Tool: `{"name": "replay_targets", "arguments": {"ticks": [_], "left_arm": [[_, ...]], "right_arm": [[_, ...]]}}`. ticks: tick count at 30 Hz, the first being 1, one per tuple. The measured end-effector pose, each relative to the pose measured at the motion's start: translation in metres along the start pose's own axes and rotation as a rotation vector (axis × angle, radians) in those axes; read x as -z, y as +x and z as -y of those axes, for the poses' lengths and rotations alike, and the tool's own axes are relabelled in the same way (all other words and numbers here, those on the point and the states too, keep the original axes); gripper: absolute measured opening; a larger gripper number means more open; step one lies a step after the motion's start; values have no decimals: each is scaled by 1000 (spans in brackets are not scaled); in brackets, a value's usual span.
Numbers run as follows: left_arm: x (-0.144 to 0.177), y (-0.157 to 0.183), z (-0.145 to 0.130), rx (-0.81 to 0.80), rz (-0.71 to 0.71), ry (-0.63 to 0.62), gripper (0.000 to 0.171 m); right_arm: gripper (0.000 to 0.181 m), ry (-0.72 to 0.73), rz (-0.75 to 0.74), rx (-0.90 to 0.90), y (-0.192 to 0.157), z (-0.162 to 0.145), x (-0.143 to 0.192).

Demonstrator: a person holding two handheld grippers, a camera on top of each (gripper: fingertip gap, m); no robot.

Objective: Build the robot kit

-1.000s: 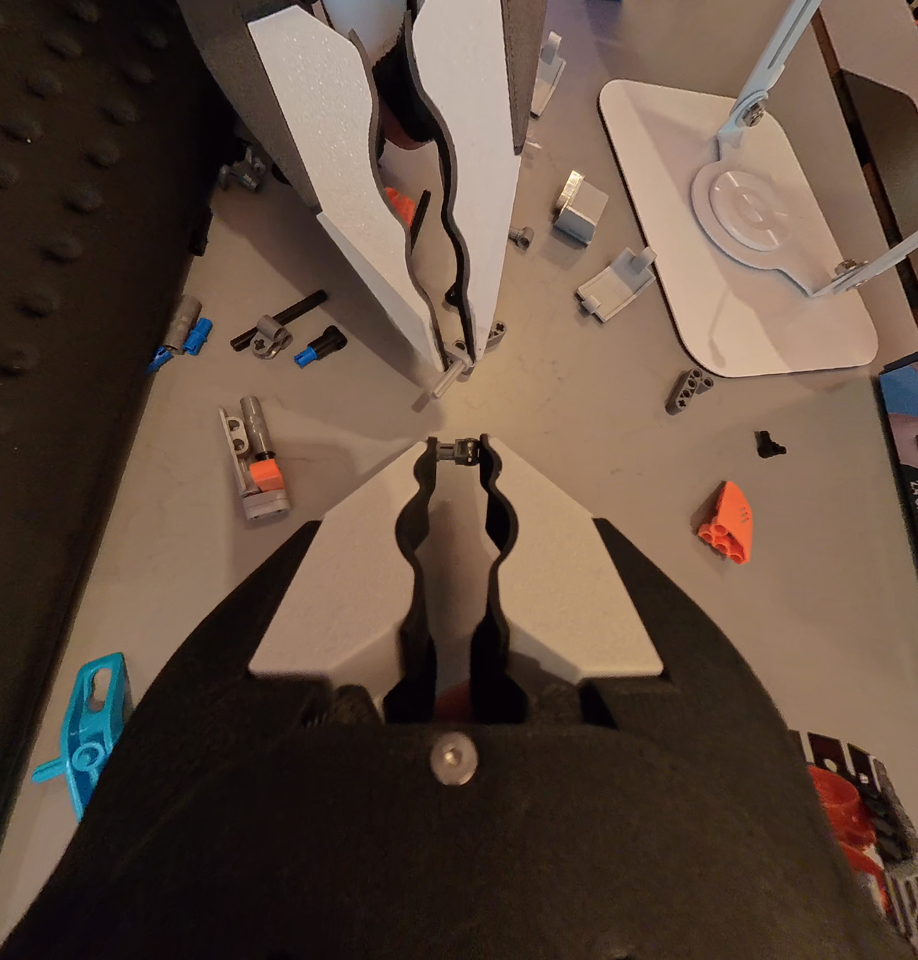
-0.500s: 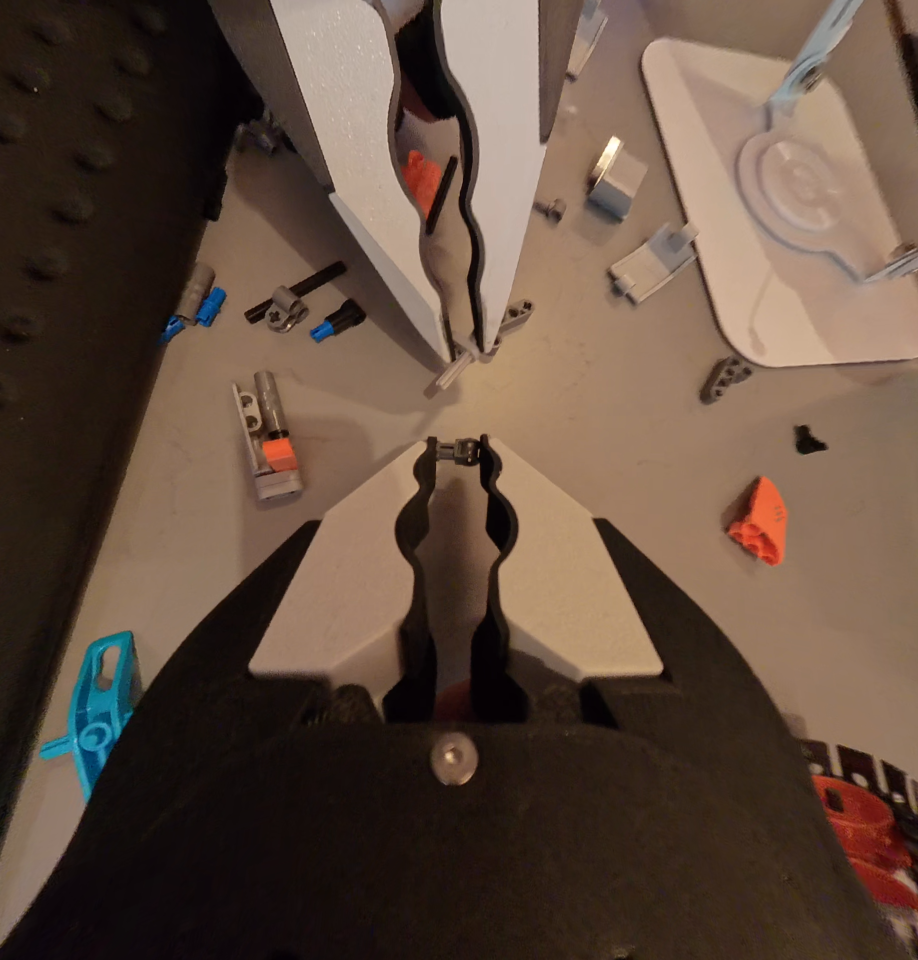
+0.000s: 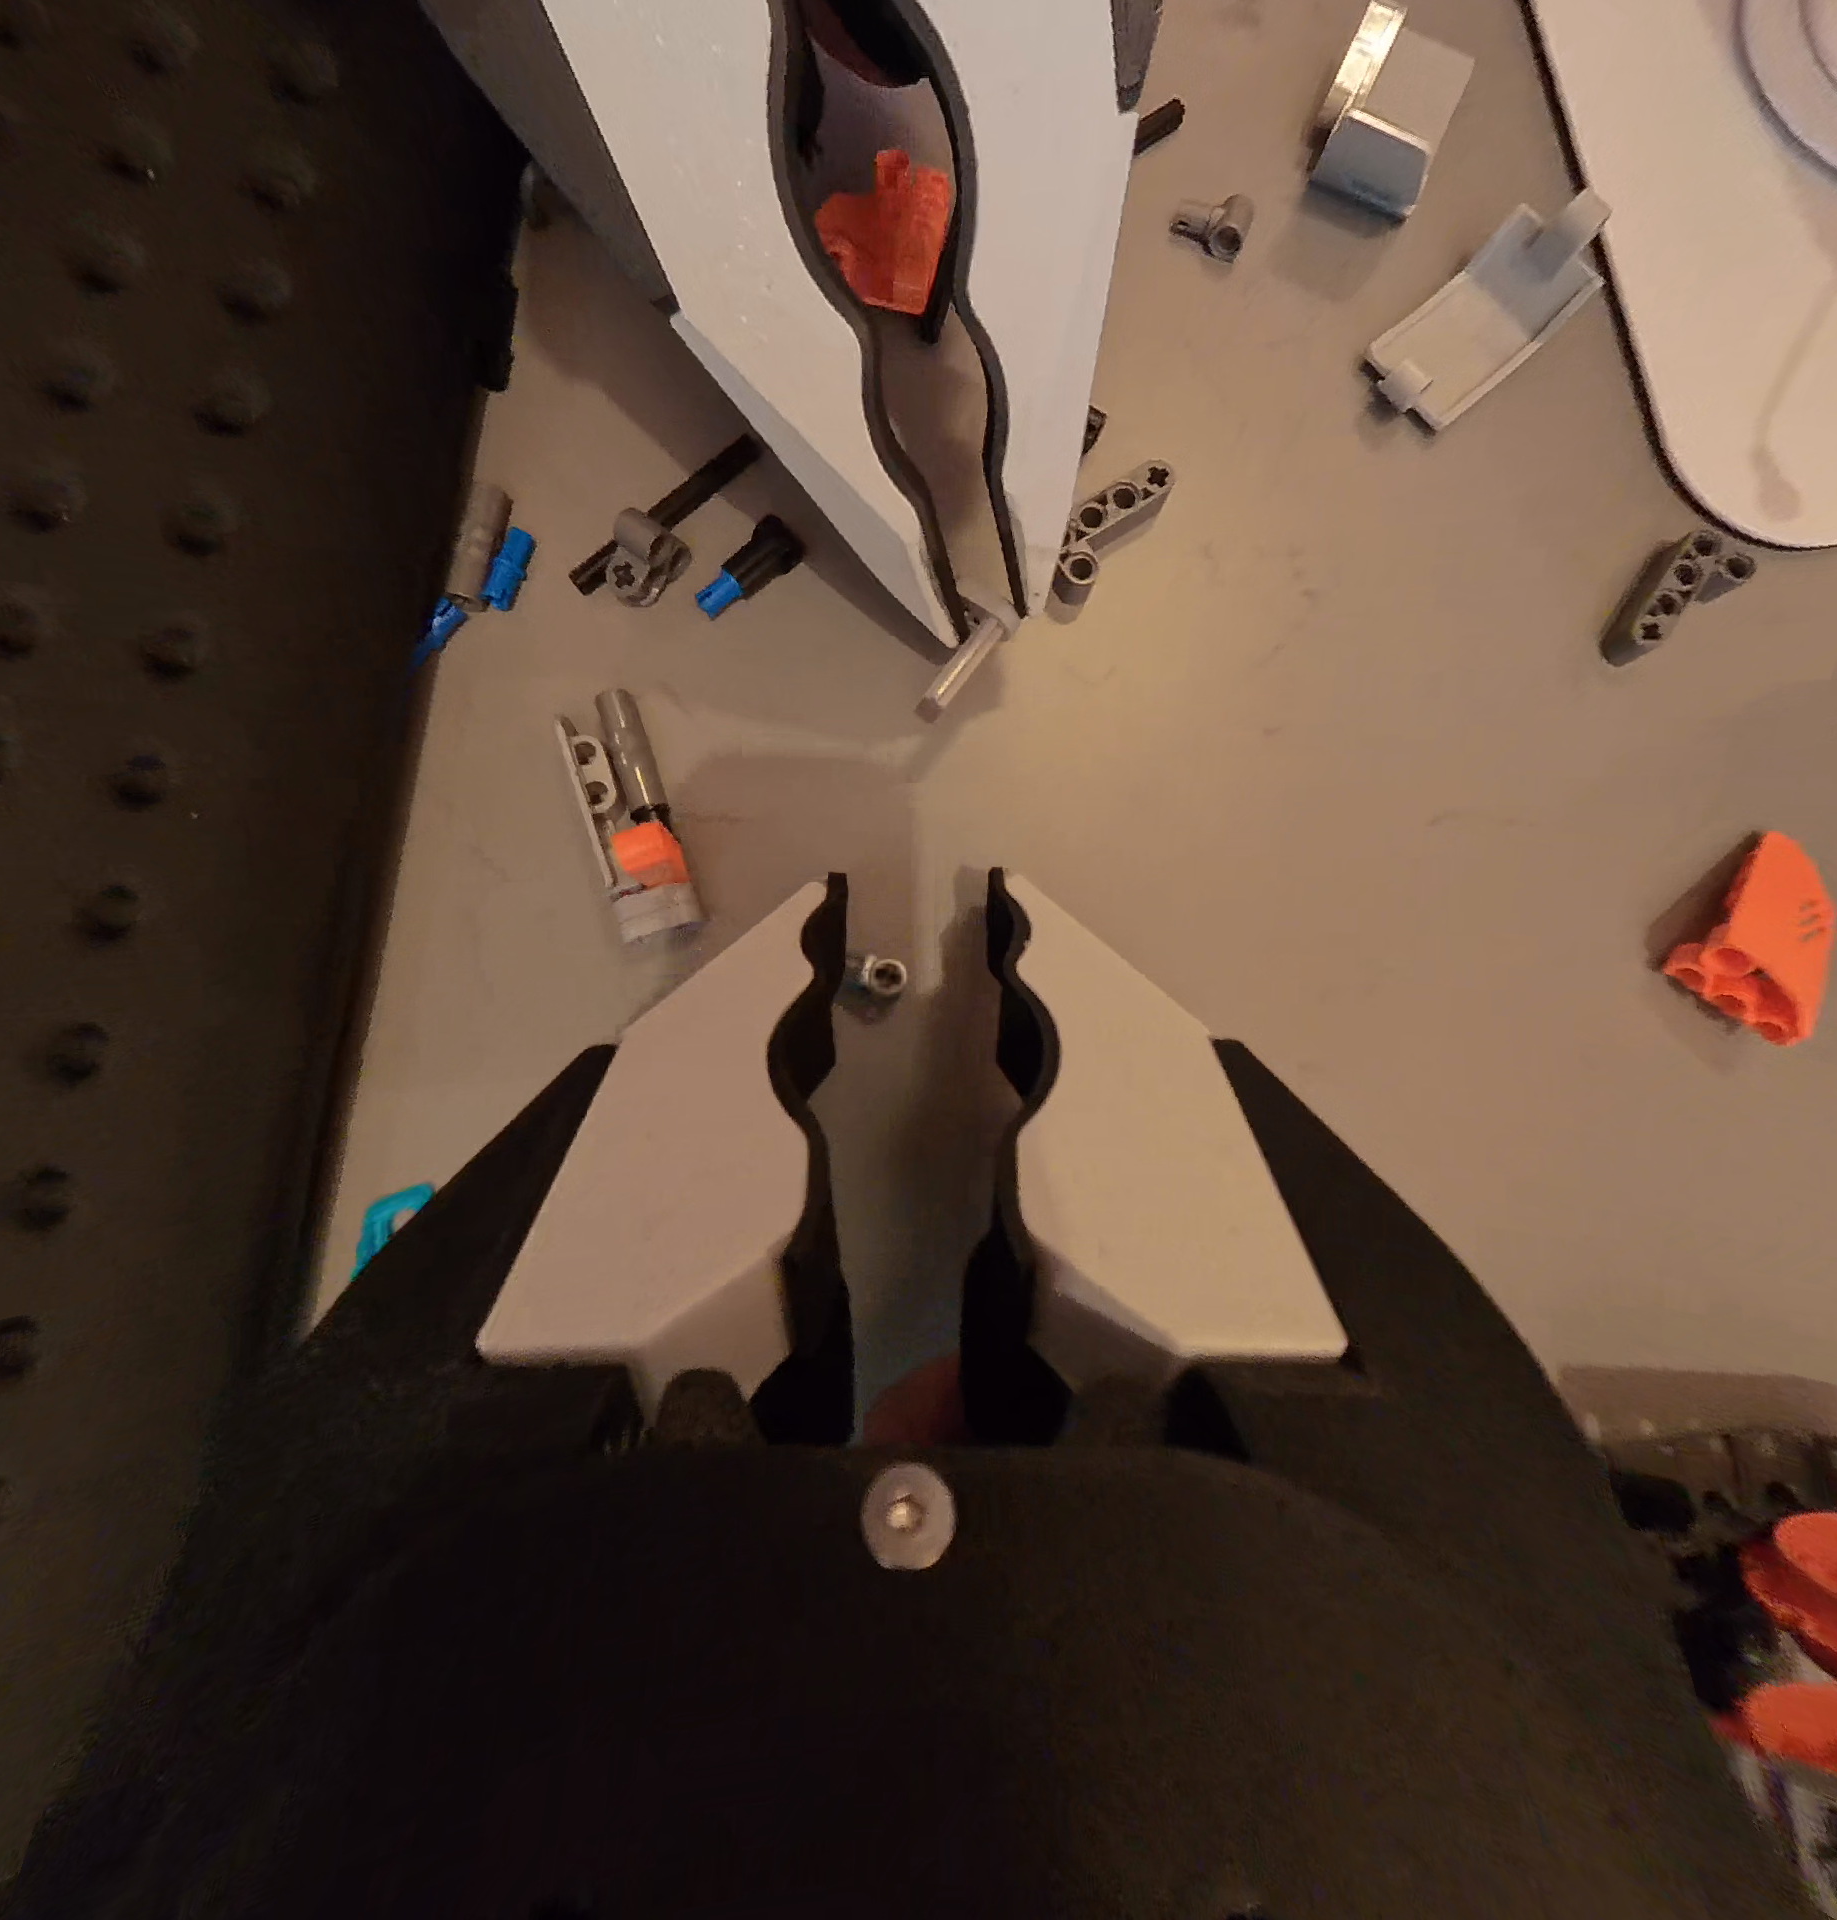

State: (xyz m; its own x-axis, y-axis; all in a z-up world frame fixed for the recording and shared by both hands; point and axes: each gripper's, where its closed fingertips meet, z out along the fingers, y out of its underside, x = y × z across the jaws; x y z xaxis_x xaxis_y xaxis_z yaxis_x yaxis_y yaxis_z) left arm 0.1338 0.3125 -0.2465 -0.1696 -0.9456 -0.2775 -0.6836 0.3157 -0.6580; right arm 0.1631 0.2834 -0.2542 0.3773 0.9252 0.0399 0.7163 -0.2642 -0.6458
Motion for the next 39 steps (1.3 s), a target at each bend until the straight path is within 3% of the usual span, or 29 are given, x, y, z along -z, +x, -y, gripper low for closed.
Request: {"name": "replay_targets", "arguments": {"ticks": [10, 18, 24, 32, 39], "left_arm": [[-1, 4, 3, -13, -14, 6, 9], [-3, 6, 5, -22, -15, 3, 9], [-2, 5, 4, -24, -11, 1, 9], [-2, 7, 4, -30, -18, -1, 9], [-2, 7, 4, -31, -20, -1, 9]], "right_arm": [[18, -17, -4, 100, -12, -12, 30], [2, -90, -30, 116, -6, -22, 18], [8, -30, -30, 112, -11, -2, 12], [17, -33, -38, 186, -10, -5, 6], [4, -40, -23, 183, -12, -3, 0]]}}
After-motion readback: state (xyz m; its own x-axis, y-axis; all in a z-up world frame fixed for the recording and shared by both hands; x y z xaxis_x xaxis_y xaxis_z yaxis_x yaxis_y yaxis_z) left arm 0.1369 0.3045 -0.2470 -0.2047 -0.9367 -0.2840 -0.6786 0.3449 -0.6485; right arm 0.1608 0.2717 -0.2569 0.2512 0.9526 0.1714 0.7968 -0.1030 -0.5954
